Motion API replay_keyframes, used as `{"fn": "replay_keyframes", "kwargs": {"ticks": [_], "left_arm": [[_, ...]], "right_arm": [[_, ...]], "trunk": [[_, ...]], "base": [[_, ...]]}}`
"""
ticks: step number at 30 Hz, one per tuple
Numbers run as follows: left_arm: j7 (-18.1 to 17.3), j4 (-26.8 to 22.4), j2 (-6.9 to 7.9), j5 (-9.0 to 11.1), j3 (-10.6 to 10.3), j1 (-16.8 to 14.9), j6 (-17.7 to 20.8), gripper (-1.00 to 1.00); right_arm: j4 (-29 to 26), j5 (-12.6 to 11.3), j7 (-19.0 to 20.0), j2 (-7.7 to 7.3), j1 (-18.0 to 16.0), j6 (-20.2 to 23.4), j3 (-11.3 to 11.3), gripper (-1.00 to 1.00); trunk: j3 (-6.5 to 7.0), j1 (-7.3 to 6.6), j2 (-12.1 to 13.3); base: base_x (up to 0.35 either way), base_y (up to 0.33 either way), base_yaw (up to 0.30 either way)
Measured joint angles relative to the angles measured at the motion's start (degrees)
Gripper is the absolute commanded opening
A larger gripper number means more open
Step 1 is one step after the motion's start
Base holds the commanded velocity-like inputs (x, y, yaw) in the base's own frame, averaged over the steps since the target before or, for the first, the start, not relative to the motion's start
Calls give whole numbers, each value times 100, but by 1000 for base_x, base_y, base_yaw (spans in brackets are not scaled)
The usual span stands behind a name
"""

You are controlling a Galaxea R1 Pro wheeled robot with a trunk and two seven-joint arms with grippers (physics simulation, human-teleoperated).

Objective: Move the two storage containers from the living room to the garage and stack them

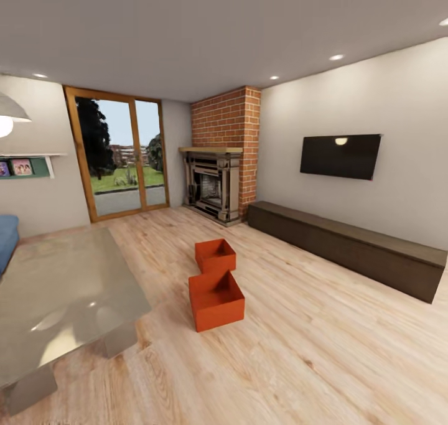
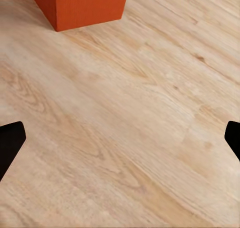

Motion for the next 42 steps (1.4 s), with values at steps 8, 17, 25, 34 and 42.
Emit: {"fn": "replay_keyframes", "kwargs": {"ticks": [8, 17, 25, 34, 42], "left_arm": [[0, 0, 0, 0, 0, 2, 0, 100], [0, 1, 0, 0, 0, -1, 0, 100], [0, 1, 0, 0, 0, -1, 0, 100], [0, 1, 0, 0, 0, 0, 0, 100], [0, 1, -1, 0, 0, 0, 2, 100]], "right_arm": [[0, 0, 0, 0, -2, 2, 0, 100], [0, 0, 0, 0, 1, 3, 0, 100], [-1, 0, 0, 0, -1, 3, 0, 100], [-1, 0, -1, 0, 1, 3, 0, 100], [-2, 0, -1, 0, 2, 3, 0, 100]], "trunk": [[-5, 1, 0], [-58, 1, 0], [-116, 1, 0], [-184, -1, 0], [-244, -3, -1]], "base": [[9, -5, 272], [1, 0, 177], [0, 0, 142], [76, -10, 135], [297, -103, 133]]}}
